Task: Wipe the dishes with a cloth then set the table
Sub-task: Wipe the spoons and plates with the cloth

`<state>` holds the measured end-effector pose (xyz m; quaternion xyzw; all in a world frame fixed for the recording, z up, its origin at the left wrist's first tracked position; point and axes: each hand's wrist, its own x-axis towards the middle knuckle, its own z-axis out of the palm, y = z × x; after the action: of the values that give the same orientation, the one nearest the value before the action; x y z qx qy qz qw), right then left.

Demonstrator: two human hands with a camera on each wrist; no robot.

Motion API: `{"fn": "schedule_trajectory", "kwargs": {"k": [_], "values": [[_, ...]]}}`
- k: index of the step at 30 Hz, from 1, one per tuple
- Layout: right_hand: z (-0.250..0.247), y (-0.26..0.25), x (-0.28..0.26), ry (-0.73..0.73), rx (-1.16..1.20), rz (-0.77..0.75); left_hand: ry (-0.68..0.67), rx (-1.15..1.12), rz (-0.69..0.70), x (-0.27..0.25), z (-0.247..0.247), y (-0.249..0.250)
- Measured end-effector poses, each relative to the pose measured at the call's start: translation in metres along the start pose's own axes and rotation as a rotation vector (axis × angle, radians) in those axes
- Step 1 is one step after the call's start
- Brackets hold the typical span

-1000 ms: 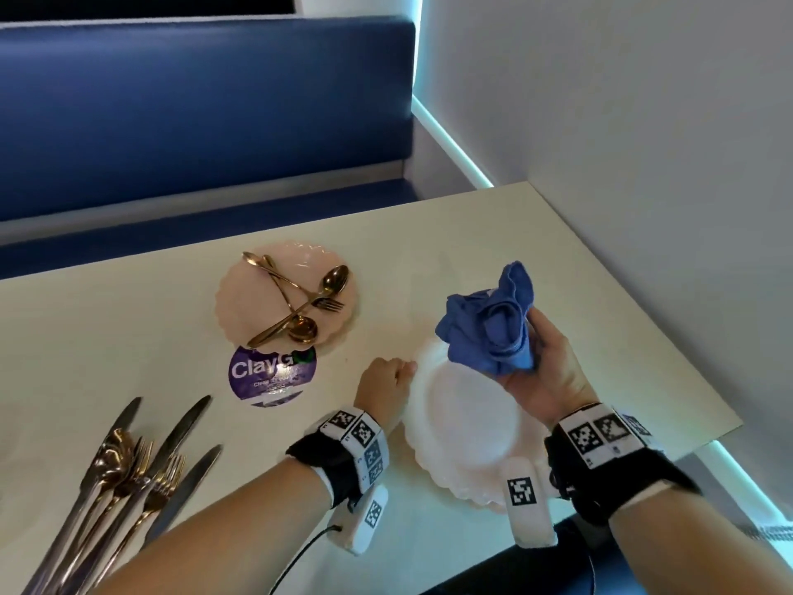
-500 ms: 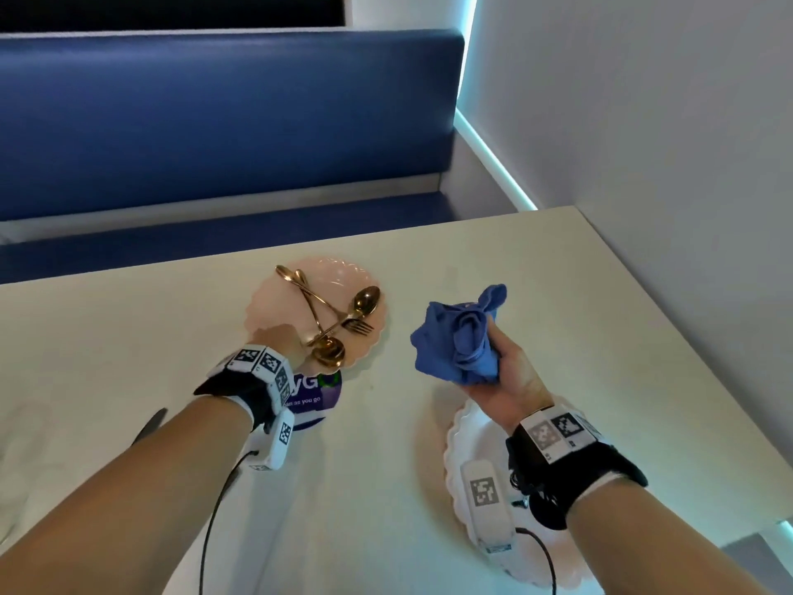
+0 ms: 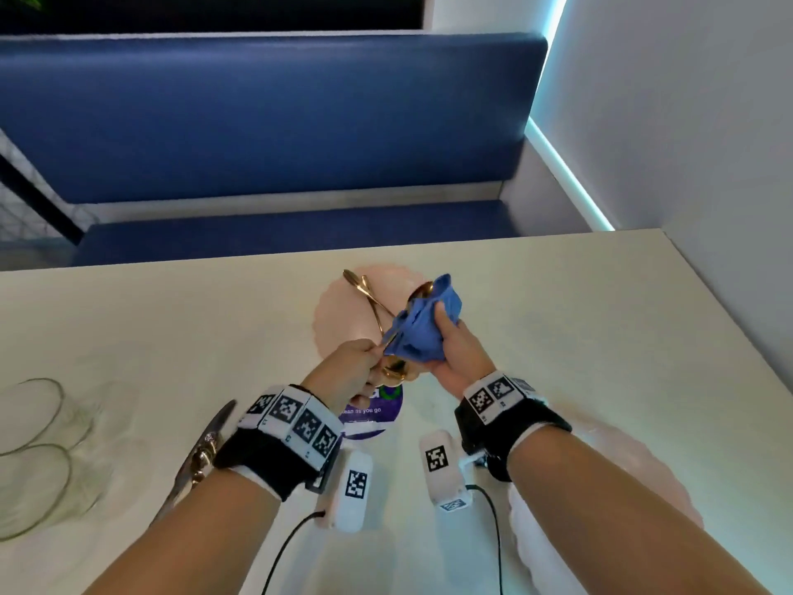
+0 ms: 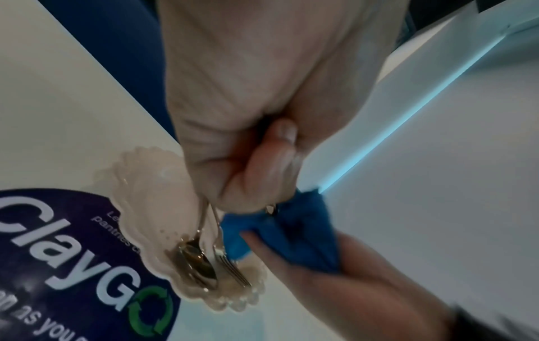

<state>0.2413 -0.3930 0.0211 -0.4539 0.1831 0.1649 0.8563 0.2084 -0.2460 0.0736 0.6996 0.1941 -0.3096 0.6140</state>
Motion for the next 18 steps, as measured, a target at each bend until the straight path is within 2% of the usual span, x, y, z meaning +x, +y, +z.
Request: {"fn": "schedule_trajectory", "kwargs": {"k": [2,6,9,14,18], "values": [[0.019,0.002,0.009,-0.004,-0.167,-0.055,-0.001,0.013,0.003,-0.007,0.006,-0.002],[0.019,0.01,0.041,0.238,-0.597,-0.196,0.007,-0.018,0.03,-0.024,-0.003,-0.002],[0.014,0.014,0.066,0.233,-0.852,-0.3,0.003,-0.031,0.064,-0.034,-0.02,0.003],[0.039,-0.002,0.051,0.175,-1.004,-0.353,0.003,-0.007,0.085,-0.051,-0.047,-0.001],[0.035,0.006,0.055,0.261,-0.898,-0.347,0.023,-0.024,0.13,-0.051,-0.045,-0.008]]}}
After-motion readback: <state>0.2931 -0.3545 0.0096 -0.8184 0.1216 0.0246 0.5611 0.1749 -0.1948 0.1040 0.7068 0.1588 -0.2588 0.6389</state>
